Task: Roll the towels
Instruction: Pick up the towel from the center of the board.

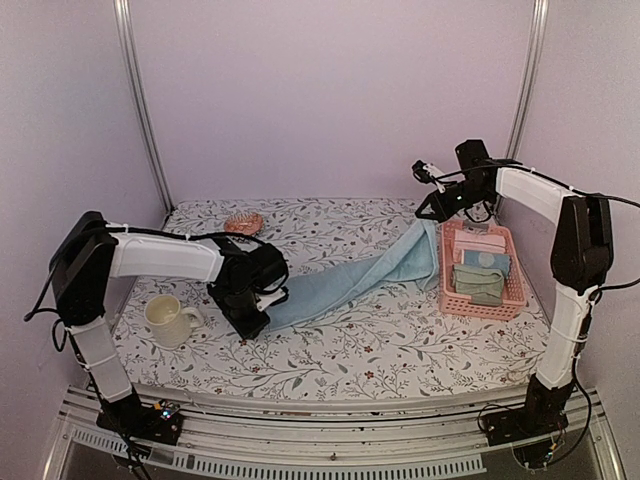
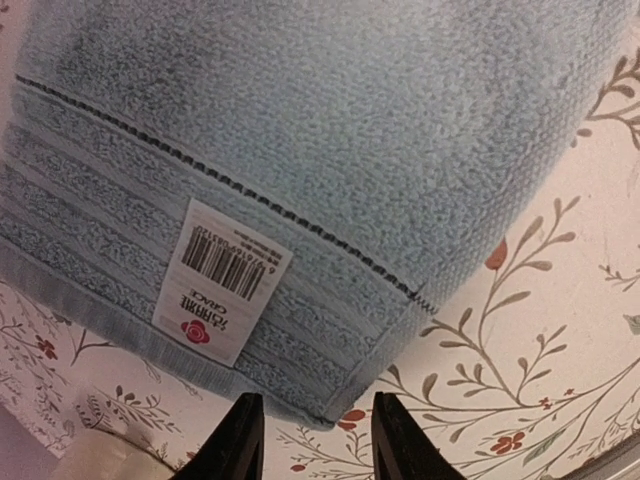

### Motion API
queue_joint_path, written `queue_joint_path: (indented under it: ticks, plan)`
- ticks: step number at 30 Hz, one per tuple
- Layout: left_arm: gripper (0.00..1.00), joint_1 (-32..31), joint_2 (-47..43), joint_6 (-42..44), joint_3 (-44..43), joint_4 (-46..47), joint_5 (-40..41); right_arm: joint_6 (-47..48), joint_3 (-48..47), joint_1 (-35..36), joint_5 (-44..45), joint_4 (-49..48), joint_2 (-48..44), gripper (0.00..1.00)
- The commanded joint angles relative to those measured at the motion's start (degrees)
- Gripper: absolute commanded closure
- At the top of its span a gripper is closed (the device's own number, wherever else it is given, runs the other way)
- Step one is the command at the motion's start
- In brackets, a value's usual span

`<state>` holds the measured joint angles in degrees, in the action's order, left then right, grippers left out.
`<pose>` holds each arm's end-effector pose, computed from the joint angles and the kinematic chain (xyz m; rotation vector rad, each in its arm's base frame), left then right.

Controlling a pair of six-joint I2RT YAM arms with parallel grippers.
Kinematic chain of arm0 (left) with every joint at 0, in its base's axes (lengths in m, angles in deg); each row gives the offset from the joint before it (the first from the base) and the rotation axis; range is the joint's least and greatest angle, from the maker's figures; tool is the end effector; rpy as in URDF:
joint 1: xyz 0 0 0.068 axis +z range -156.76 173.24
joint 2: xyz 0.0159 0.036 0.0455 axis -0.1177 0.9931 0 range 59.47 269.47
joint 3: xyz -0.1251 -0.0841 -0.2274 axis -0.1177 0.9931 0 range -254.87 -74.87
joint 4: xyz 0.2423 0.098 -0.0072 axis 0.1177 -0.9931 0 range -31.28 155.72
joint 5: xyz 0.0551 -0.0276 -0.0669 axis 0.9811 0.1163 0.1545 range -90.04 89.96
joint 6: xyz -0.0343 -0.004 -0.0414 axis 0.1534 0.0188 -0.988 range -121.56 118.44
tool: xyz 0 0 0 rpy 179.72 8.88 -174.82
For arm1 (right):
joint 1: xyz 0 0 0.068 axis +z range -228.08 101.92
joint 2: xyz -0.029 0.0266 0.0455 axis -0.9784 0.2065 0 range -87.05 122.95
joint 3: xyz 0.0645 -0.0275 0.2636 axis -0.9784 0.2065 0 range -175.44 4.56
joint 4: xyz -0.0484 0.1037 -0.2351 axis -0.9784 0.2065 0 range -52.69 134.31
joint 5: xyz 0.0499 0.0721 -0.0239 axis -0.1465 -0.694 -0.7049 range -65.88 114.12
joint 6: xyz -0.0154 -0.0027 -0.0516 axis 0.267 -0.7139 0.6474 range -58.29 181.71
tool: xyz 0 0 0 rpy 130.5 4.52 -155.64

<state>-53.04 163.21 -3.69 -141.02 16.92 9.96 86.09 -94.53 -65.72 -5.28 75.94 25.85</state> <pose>0.2259 -0.2273 0.1592 1.1221 2.7888 0.2009 0.4251 0.1109 0.2732 -0.9554 2.2006 0.5383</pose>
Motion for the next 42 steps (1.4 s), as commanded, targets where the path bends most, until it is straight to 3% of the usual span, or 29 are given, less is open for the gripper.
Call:
queue_joint_path:
  ticks: [1, 13, 21, 29, 36, 42]
  plan:
    - [0.62, -1.5, 0.7, 1.3, 0.3, 0.5, -0.5, -0.4, -0.8, 0.0, -1.7, 0.5, 0.4, 0.96]
    - [0.79, -1.5, 0.8, 1.8, -1.5, 0.6, 5.2, -0.6, -0.8, 0.0, -1.8, 0.7, 0.1, 0.96]
    - [1.00, -0.4, -0.4, 2.1, -2.3, 0.5, 5.6, -0.5, -1.0, 0.0, -1.7, 0.7, 0.3, 0.96]
    - [1.00, 3.9, -3.4, 2.0, -7.3, -1.5, 12.0, -0.3, -5.1, 0.0, -0.8, 1.1, 0.8, 0.96]
    - [1.00, 8.8, -11.5, 1.1, -14.5, -5.1, 20.6, -0.2, -14.2, -0.1, -1.3, 3.3, -0.9, 0.97]
    - [1.00, 9.6, -19.7, -1.1, -16.9, -6.4, 20.6, -2.0, -11.6, -0.1, -5.8, 2.2, -7.1, 0.97]
